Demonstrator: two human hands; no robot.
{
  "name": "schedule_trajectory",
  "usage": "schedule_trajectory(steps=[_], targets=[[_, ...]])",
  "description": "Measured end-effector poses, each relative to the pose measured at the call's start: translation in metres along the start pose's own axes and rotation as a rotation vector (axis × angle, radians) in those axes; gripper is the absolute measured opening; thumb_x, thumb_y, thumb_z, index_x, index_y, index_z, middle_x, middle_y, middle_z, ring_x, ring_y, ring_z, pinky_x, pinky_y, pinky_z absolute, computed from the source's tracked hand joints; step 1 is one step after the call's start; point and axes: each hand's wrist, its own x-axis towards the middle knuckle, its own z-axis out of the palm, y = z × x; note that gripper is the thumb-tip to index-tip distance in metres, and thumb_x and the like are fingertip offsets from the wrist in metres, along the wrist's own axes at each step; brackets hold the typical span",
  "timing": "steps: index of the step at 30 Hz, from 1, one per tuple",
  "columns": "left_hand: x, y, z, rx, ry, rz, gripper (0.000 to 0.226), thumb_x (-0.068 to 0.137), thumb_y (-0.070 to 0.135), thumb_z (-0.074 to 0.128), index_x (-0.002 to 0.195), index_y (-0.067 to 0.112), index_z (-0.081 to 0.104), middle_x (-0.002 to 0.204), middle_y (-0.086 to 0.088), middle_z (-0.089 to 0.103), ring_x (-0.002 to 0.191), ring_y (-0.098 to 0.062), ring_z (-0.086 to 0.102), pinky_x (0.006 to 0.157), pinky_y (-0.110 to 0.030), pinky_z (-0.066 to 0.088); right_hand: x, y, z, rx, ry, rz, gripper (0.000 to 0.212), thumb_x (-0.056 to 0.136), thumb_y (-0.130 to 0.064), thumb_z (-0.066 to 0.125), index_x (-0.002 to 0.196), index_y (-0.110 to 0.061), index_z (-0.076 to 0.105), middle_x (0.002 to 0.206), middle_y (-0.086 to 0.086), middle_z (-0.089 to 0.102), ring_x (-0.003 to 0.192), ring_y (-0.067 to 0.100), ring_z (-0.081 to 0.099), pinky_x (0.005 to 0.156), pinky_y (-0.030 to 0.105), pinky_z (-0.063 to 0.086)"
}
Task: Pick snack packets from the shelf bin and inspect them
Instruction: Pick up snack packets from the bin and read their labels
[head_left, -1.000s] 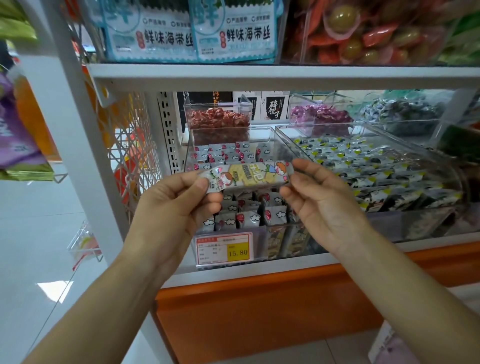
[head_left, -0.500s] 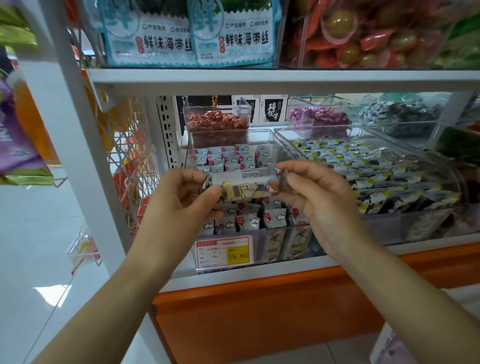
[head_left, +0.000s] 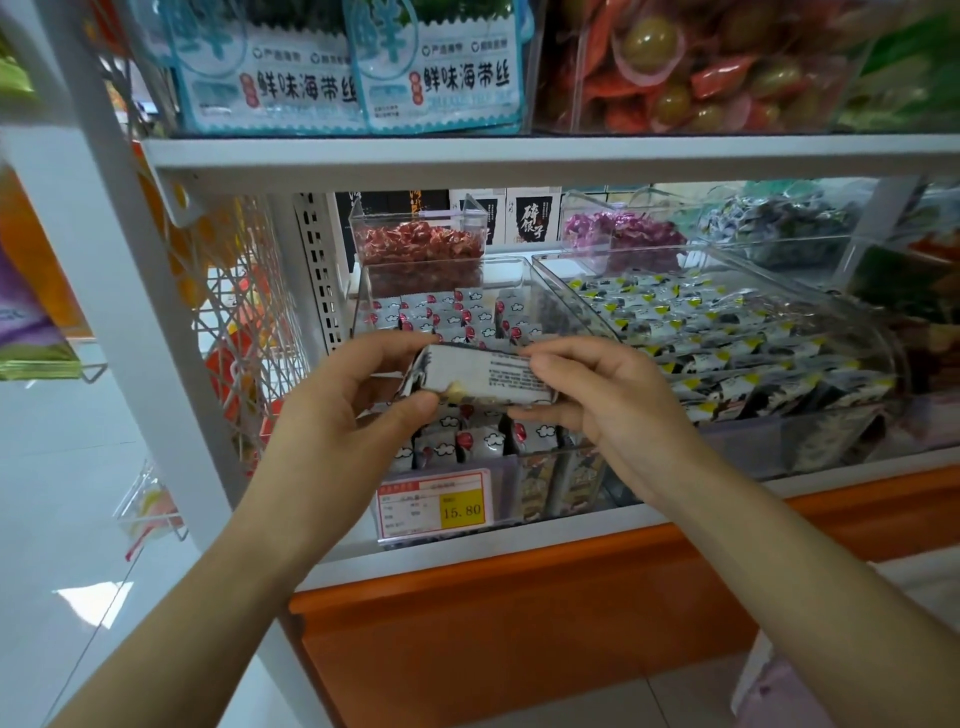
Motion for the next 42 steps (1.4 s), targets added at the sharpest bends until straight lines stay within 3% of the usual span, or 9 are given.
schedule_trajectory(steps=[5, 15, 19, 21, 25, 28, 37, 39, 42], targets=[[0.000, -0.001, 0.003, 0.001, -0.011, 0.022, 0.038, 0.081, 0.004, 0.064, 0.092, 0.040, 0.059, 0.094, 0.023, 0.066, 0.094, 0.007, 0.060, 0.072, -0.005, 0.047, -0.002, -0.004, -0.001, -0.036, 0.036, -0.009, 0.026, 0.087, -0.009, 0.062, 0.068, -0.022, 0.074, 0.087, 0.003, 0.066, 0.079, 0.022, 0.068, 0.052, 0.030, 0.057], [-0.001, 0.000, 0.001, 0.030, -0.083, 0.010, 0.042, 0.078, -0.003, 0.067, 0.094, 0.036, 0.061, 0.100, 0.010, 0.067, 0.086, 0.001, 0.066, 0.072, -0.013, 0.053, 0.001, -0.005, -0.002, -0.095, 0.083, -0.045, 0.035, 0.088, -0.003, 0.058, 0.055, -0.015, 0.063, 0.065, 0.001, 0.065, 0.064, 0.016, 0.068, 0.047, 0.026, 0.055], [-0.001, 0.002, 0.001, -0.080, -0.044, -0.063, 0.015, 0.079, 0.030, 0.070, 0.093, 0.032, 0.063, 0.093, 0.008, 0.069, 0.086, -0.004, 0.066, 0.070, -0.013, 0.052, -0.004, -0.006, 0.001, -0.373, 0.115, -0.246, 0.023, 0.089, -0.010, 0.060, 0.068, -0.018, 0.066, 0.057, -0.011, 0.060, 0.053, 0.000, 0.056, 0.051, 0.011, 0.045], [-0.001, 0.004, 0.002, -0.011, 0.010, -0.060, 0.018, 0.078, 0.045, 0.066, 0.087, 0.030, 0.065, 0.085, 0.010, 0.068, 0.078, -0.002, 0.064, 0.062, -0.010, 0.049, -0.007, -0.006, 0.004, -0.470, 0.101, -0.335, 0.017, 0.088, -0.010, 0.061, 0.073, -0.013, 0.067, 0.057, -0.011, 0.059, 0.052, 0.000, 0.051, 0.053, 0.010, 0.041], [0.002, 0.007, 0.002, 0.105, 0.036, -0.059, 0.015, 0.080, 0.037, 0.060, 0.077, 0.024, 0.068, 0.074, 0.006, 0.068, 0.064, -0.006, 0.062, 0.052, -0.013, 0.047, -0.008, -0.004, 0.010, -0.513, 0.071, -0.396, 0.014, 0.087, -0.007, 0.061, 0.075, -0.010, 0.067, 0.078, 0.014, 0.068, 0.068, 0.020, 0.061, 0.061, 0.026, 0.051], [0.003, 0.005, -0.003, 0.233, 0.033, -0.001, 0.026, 0.081, 0.044, 0.055, 0.071, 0.023, 0.068, 0.065, 0.004, 0.066, 0.057, -0.008, 0.058, 0.047, -0.018, 0.045, -0.008, -0.004, 0.010, -0.516, 0.055, -0.394, 0.013, 0.088, -0.006, 0.061, 0.076, -0.007, 0.067, 0.080, 0.017, 0.067, 0.072, 0.025, 0.060, 0.065, 0.032, 0.052], [0.011, 0.000, -0.008, 0.306, 0.126, 0.034, 0.020, 0.084, 0.035, 0.059, 0.067, 0.029, 0.067, 0.058, 0.009, 0.065, 0.056, -0.002, 0.059, 0.045, -0.011, 0.042, -0.002, -0.001, 0.017, -0.485, 0.058, -0.331, 0.016, 0.088, -0.011, 0.061, 0.073, -0.011, 0.067, 0.058, -0.009, 0.057, 0.056, 0.000, 0.051, 0.056, 0.009, 0.040], [0.010, -0.001, -0.007, 0.253, 0.099, 0.004, 0.028, 0.080, 0.047, 0.051, 0.073, 0.027, 0.069, 0.064, 0.002, 0.067, 0.059, -0.010, 0.060, 0.046, -0.019, 0.046, 0.001, -0.001, 0.018, -0.492, 0.101, -0.315, 0.020, 0.088, -0.013, 0.061, 0.069, -0.016, 0.066, 0.055, -0.012, 0.056, 0.054, -0.002, 0.051, 0.055, 0.008, 0.039], [0.004, -0.002, -0.002, 0.182, -0.022, -0.042, 0.055, 0.067, 0.063, 0.046, 0.110, 0.035, 0.064, 0.094, 0.017, 0.068, 0.083, 0.004, 0.062, 0.067, -0.010, 0.050, 0.004, -0.002, 0.016, -0.390, 0.171, -0.268, 0.023, 0.090, -0.010, 0.059, 0.068, -0.010, 0.065, 0.049, -0.014, 0.057, 0.046, -0.004, 0.054, 0.045, 0.008, 0.040]])
